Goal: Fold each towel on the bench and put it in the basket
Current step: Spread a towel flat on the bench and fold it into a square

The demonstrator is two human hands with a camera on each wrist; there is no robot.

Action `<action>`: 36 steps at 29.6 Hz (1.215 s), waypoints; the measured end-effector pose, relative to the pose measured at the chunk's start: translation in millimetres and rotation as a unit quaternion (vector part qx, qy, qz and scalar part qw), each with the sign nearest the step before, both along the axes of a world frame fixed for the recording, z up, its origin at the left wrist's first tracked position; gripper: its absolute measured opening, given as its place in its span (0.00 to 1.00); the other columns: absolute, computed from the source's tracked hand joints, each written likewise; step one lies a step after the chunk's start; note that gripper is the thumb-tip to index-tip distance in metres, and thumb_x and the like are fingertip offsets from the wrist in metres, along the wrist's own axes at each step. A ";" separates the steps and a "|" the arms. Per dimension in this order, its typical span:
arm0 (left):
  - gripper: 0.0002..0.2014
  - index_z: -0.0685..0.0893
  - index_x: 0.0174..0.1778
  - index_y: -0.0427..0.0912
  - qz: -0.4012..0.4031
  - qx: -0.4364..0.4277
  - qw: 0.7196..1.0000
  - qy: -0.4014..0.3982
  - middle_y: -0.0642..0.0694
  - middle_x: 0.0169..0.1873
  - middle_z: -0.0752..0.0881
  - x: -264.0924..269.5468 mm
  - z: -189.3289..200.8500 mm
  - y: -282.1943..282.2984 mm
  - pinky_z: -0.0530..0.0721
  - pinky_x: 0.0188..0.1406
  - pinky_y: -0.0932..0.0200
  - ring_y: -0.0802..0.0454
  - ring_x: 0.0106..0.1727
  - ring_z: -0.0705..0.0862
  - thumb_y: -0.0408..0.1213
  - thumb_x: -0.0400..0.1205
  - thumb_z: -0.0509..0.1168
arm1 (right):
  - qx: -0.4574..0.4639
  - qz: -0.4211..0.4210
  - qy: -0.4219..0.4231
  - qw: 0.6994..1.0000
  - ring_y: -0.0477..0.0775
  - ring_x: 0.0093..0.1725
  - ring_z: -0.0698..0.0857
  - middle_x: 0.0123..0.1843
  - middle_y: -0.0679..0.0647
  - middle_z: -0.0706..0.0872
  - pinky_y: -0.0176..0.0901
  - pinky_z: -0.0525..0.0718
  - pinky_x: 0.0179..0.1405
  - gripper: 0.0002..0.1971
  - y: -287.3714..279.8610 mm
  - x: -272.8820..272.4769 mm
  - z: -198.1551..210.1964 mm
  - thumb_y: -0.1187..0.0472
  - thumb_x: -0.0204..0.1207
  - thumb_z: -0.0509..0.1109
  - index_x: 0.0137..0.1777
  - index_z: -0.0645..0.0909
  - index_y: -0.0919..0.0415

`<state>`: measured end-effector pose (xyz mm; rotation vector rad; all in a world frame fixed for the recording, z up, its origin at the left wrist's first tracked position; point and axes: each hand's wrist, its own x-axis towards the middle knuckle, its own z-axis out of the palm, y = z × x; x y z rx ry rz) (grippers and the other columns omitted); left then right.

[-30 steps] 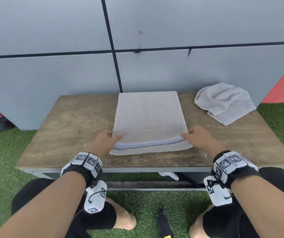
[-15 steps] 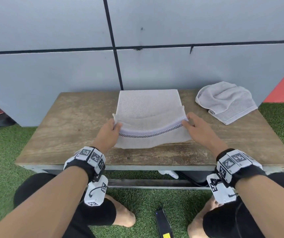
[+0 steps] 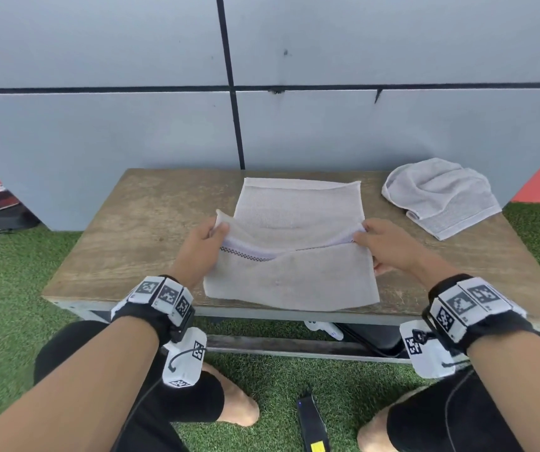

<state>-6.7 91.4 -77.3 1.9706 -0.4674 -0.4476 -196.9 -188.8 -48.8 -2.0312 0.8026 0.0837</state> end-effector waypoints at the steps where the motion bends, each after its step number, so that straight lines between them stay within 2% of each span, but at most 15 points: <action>1: 0.14 0.81 0.41 0.48 -0.002 -0.006 1.000 -0.011 0.61 0.23 0.83 0.3 6.2 -3.5 0.76 0.26 0.71 0.66 0.23 0.80 0.43 0.91 0.57 | -0.019 -0.010 -0.020 1.000 0.62 0.42 0.90 0.52 0.65 0.88 0.50 0.90 0.33 0.10 -2.0 2.8 -0.6 0.55 0.87 0.61 0.53 0.76 0.62; 3: 0.14 0.83 0.43 0.49 0.001 -0.006 0.999 -0.032 0.58 0.28 0.87 6.0 12.0 -12.3 0.79 0.29 0.68 0.64 0.28 0.83 0.45 0.91 0.56 | -0.056 -0.022 -0.049 0.997 0.60 0.41 0.87 0.51 0.63 0.87 0.48 0.86 0.29 0.09 -6.6 9.1 -2.5 0.54 0.87 0.61 0.49 0.75 0.59; 6: 0.13 0.86 0.55 0.52 0.006 0.008 0.999 -0.031 0.47 0.45 0.92 17.6 7.5 -21.7 0.88 0.46 0.48 0.48 0.45 0.90 0.52 0.89 0.57 | -0.089 -0.043 -0.062 0.993 0.63 0.49 0.87 0.53 0.60 0.86 0.60 0.89 0.42 0.08 -14.4 17.1 -10.1 0.53 0.87 0.61 0.51 0.75 0.57; 10: 0.17 0.81 0.64 0.43 0.014 0.083 0.996 -0.040 0.48 0.52 0.86 20.5 -9.4 -32.5 0.85 0.52 0.48 0.45 0.52 0.86 0.51 0.89 0.58 | -0.111 -0.061 -0.013 0.992 0.63 0.47 0.88 0.49 0.58 0.87 0.63 0.89 0.50 0.05 -25.1 22.1 -30.2 0.57 0.85 0.63 0.49 0.76 0.56; 12: 0.17 0.79 0.68 0.41 0.030 0.138 0.989 -0.036 0.46 0.58 0.84 25.3 -20.7 -37.1 0.83 0.58 0.50 0.46 0.58 0.84 0.46 0.88 0.62 | -0.104 -0.062 0.026 0.992 0.59 0.44 0.88 0.46 0.54 0.88 0.57 0.89 0.49 0.04 -27.9 23.6 -35.6 0.61 0.82 0.65 0.48 0.80 0.60; 14: 0.13 0.81 0.61 0.42 0.020 0.195 0.980 -0.032 0.43 0.54 0.85 31.4 -29.0 -42.5 0.82 0.53 0.53 0.47 0.53 0.83 0.47 0.87 0.64 | -0.097 -0.049 0.061 0.992 0.56 0.35 0.81 0.37 0.54 0.82 0.47 0.80 0.40 0.14 -31.0 26.6 -39.1 0.61 0.83 0.67 0.39 0.75 0.71; 16: 0.11 0.78 0.45 0.44 0.012 0.212 0.977 -0.037 0.44 0.37 0.82 39.2 -33.2 -50.0 0.78 0.37 0.58 0.50 0.35 0.80 0.48 0.86 0.64 | -0.091 -0.045 0.076 0.992 0.53 0.31 0.72 0.30 0.55 0.72 0.44 0.71 0.35 0.20 -32.7 31.8 -39.6 0.56 0.83 0.67 0.31 0.68 0.61; 18: 0.18 0.73 0.33 0.42 0.022 0.219 0.975 -0.031 0.47 0.25 0.72 46.7 -33.5 -57.9 0.68 0.25 0.60 0.52 0.24 0.70 0.47 0.86 0.65 | -0.087 -0.055 0.071 0.992 0.53 0.28 0.70 0.27 0.54 0.68 0.43 0.68 0.32 0.22 -35.4 39.4 -39.9 0.52 0.83 0.68 0.30 0.65 0.57; 20: 0.19 0.68 0.32 0.42 0.030 0.214 0.976 -0.036 0.46 0.25 0.68 56.7 -34.4 -65.3 0.64 0.26 0.59 0.51 0.24 0.66 0.45 0.84 0.66 | -0.093 -0.061 0.064 0.992 0.53 0.26 0.70 0.26 0.53 0.68 0.43 0.69 0.31 0.21 -41.4 48.4 -42.1 0.53 0.83 0.68 0.30 0.66 0.57; 24: 0.13 0.72 0.33 0.43 0.075 0.134 0.986 -0.069 0.46 0.28 0.72 72.9 -29.4 -79.4 0.67 0.29 0.58 0.50 0.28 0.69 0.37 0.83 0.65 | -0.105 -0.052 0.037 0.992 0.53 0.30 0.71 0.31 0.54 0.71 0.44 0.72 0.33 0.16 -58.2 65.2 -40.6 0.59 0.81 0.69 0.34 0.68 0.57; 26: 0.13 0.72 0.34 0.43 0.091 0.085 0.988 -0.094 0.49 0.28 0.73 81.2 -21.7 -87.9 0.67 0.27 0.59 0.52 0.28 0.69 0.38 0.85 0.63 | -0.132 -0.063 0.003 0.989 0.51 0.30 0.72 0.32 0.53 0.75 0.42 0.70 0.31 0.13 -68.7 73.7 -34.9 0.59 0.80 0.68 0.36 0.72 0.60; 28: 0.13 0.72 0.35 0.46 0.097 0.085 0.986 -0.108 0.51 0.30 0.74 92.2 -20.0 -98.2 0.68 0.28 0.57 0.52 0.30 0.72 0.40 0.85 0.63 | -0.162 -0.063 -0.009 0.985 0.50 0.33 0.76 0.35 0.53 0.81 0.42 0.70 0.30 0.09 -77.9 83.0 -32.1 0.59 0.81 0.67 0.42 0.78 0.63; 30: 0.05 0.77 0.45 0.45 0.095 0.125 0.983 -0.093 0.50 0.39 0.81 105.3 -25.2 -109.2 0.77 0.34 0.55 0.49 0.40 0.80 0.42 0.84 0.65 | -0.178 -0.060 0.010 0.982 0.53 0.39 0.80 0.41 0.52 0.84 0.44 0.75 0.33 0.07 -86.6 93.8 -35.3 0.57 0.81 0.67 0.49 0.78 0.62; 33: 0.18 0.75 0.65 0.43 0.079 0.168 0.978 -0.095 0.42 0.60 0.80 118.8 -33.0 -124.2 0.83 0.58 0.46 0.43 0.58 0.80 0.41 0.80 0.66 | -0.209 -0.066 0.008 0.976 0.59 0.48 0.83 0.47 0.54 0.84 0.55 0.84 0.49 0.07 -97.1 111.0 -40.8 0.57 0.81 0.65 0.53 0.77 0.59; 36: 0.14 0.81 0.63 0.46 0.023 0.228 0.956 -0.183 0.40 0.63 0.75 129.1 -32.4 -143.5 0.74 0.70 0.40 0.38 0.68 0.72 0.41 0.81 0.64 | -0.248 -0.010 0.032 0.968 0.64 0.47 0.87 0.44 0.58 0.87 0.55 0.85 0.52 0.10 -107.0 132.2 -42.7 0.60 0.80 0.60 0.44 0.82 0.62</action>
